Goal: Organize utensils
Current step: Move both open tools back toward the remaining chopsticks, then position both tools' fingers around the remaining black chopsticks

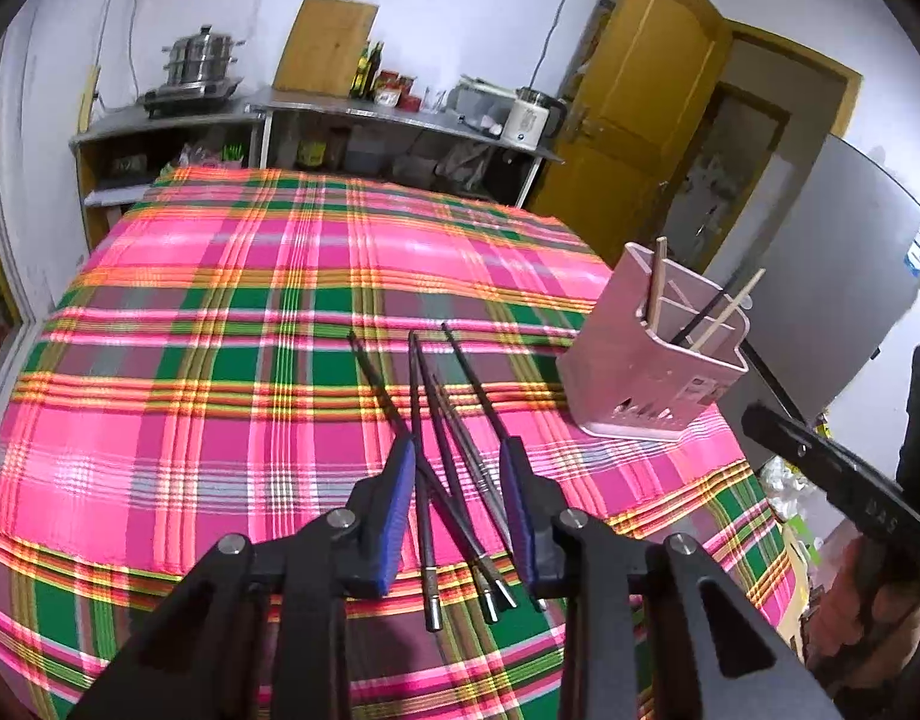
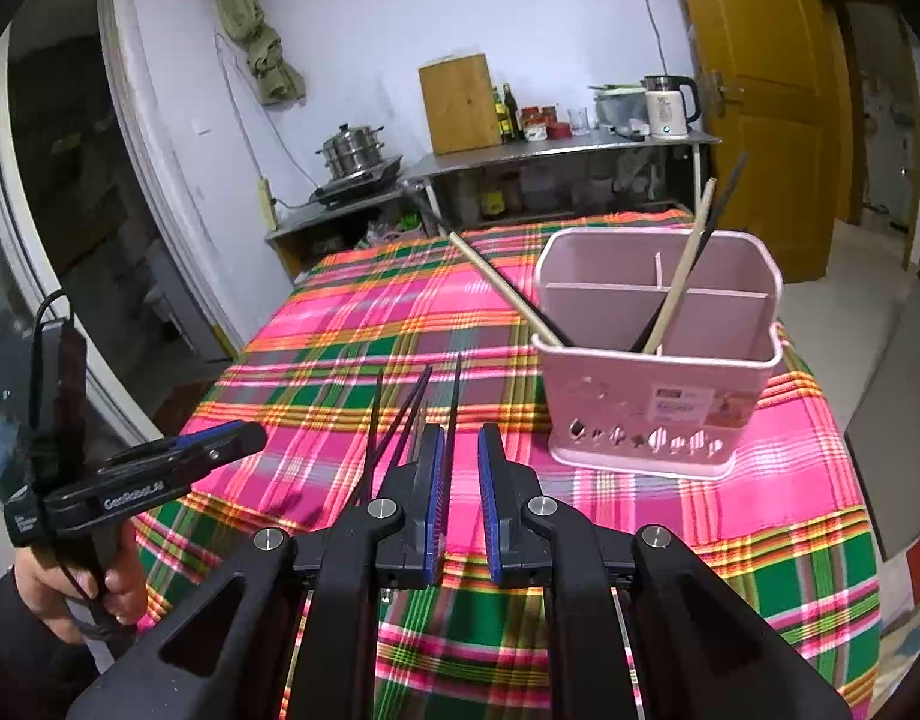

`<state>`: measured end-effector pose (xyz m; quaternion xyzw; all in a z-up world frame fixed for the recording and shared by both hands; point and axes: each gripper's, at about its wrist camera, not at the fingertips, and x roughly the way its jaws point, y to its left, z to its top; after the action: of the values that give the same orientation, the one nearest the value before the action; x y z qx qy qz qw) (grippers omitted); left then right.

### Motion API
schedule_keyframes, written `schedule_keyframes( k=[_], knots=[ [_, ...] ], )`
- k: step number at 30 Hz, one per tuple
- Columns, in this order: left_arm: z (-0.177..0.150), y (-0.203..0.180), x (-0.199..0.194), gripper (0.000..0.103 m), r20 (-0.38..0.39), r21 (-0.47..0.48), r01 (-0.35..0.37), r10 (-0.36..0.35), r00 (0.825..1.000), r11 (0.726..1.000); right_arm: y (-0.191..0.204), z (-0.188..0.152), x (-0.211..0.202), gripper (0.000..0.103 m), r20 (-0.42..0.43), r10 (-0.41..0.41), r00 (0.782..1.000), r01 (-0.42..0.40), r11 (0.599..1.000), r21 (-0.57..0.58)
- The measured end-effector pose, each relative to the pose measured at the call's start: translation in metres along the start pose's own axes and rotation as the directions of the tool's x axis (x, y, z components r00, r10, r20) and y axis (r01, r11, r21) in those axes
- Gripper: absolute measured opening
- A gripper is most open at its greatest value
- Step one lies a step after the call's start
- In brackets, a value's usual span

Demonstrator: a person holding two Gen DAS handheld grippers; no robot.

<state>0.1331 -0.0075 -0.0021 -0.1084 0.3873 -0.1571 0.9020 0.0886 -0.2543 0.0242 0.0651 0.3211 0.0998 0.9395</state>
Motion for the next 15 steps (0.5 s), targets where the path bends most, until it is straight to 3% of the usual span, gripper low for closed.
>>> schedule_keyframes(
  k=[15],
  knots=[
    [0.006,0.027,0.074,0.031,-0.106,-0.079,-0.034,0.025,0.994,0.996,0.013,-0.023,0.087,0.012,-0.153,-0.018,0.988,0.011,0.999,-0.044]
  ],
)
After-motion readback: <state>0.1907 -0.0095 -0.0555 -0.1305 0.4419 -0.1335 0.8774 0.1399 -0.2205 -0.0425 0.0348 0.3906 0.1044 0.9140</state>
